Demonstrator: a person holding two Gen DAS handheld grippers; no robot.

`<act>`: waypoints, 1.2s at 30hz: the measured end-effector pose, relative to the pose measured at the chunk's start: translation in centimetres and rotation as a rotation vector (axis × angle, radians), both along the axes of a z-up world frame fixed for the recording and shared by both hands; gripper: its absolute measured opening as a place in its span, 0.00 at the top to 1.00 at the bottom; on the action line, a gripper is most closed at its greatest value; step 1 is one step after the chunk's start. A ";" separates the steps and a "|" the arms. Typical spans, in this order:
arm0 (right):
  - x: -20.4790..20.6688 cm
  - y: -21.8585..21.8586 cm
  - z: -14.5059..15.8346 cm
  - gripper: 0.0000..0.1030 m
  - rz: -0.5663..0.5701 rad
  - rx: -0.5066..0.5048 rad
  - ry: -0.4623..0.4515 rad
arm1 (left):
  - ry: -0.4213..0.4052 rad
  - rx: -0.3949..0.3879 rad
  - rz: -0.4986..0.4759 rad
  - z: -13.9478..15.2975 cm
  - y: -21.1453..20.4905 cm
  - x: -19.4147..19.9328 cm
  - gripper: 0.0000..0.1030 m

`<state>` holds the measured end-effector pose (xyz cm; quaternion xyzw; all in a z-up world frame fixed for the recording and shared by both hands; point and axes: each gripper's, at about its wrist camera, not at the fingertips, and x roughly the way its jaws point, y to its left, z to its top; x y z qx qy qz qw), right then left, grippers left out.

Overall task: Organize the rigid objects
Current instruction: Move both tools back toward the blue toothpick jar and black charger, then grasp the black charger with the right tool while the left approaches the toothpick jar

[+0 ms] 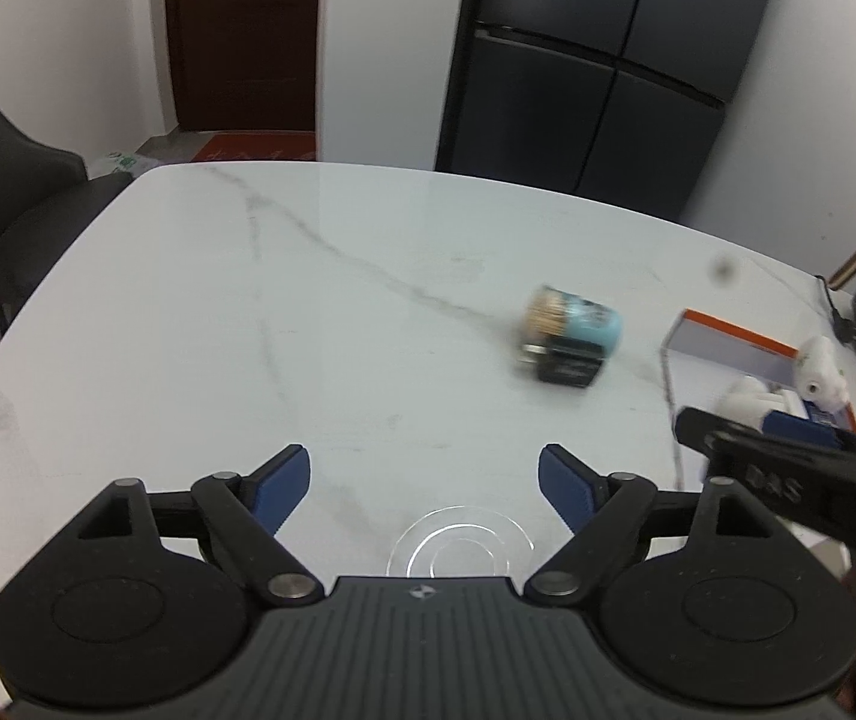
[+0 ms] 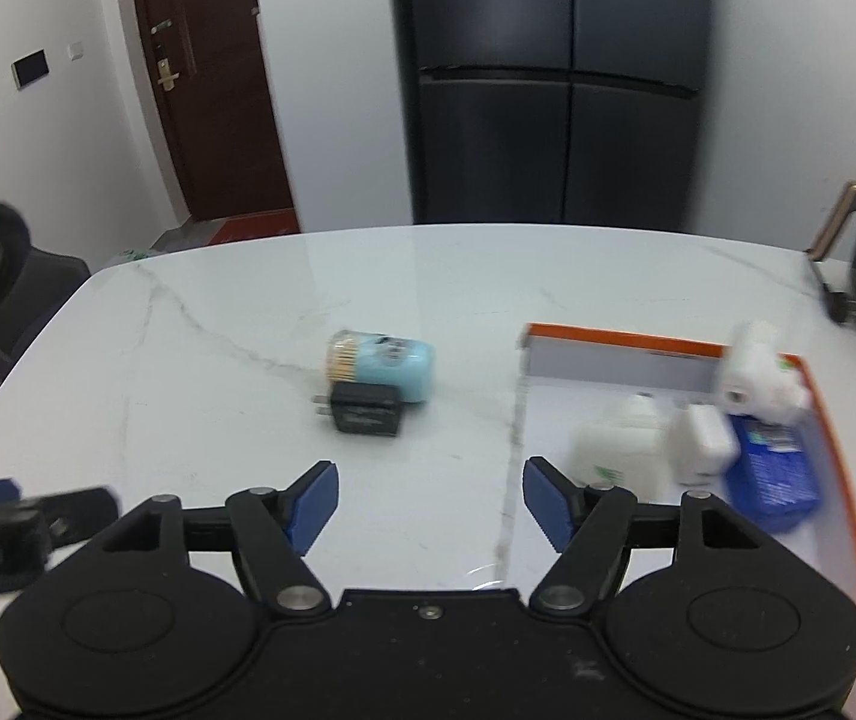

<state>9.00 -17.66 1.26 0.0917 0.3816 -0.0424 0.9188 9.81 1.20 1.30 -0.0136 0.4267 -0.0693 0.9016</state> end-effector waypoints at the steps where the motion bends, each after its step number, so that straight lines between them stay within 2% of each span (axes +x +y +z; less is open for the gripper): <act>1: 0.9 0.6 -0.5 0.20 0.006 -0.001 0.005 | 0.001 -0.002 0.003 -0.1 0.5 0.2 0.17; 6: 5.4 2.9 -3.5 0.19 0.036 0.000 0.035 | 0.013 -0.001 0.025 -0.6 3.4 0.8 0.16; 12: 9.9 4.0 -6.7 0.19 0.006 0.024 0.062 | 0.043 -0.013 0.046 -1.7 5.8 1.6 0.16; 19: 12.5 4.6 -8.9 0.19 -0.012 -0.006 0.077 | 0.067 -0.010 0.038 -2.6 7.0 2.9 0.16; 21: 12.4 4.5 -9.2 0.29 -0.023 -0.013 0.063 | 0.067 -0.012 0.033 -2.8 7.0 3.3 0.16; 24: 11.8 4.0 -9.1 0.29 -0.028 0.022 0.062 | 0.068 -0.014 0.019 -3.0 6.5 4.0 0.16; 27: 10.7 3.6 -8.4 0.29 -0.048 -0.003 0.066 | 0.058 -0.022 -0.005 -3.0 5.7 4.6 0.16; 29: 9.4 3.0 -7.5 0.29 -0.068 0.016 0.058 | 0.054 -0.029 -0.025 -2.9 4.8 5.3 0.15; 36: 2.8 -0.3 -3.2 0.29 -0.129 0.036 -0.017 | 0.010 -0.067 -0.148 -2.6 -1.4 8.0 0.03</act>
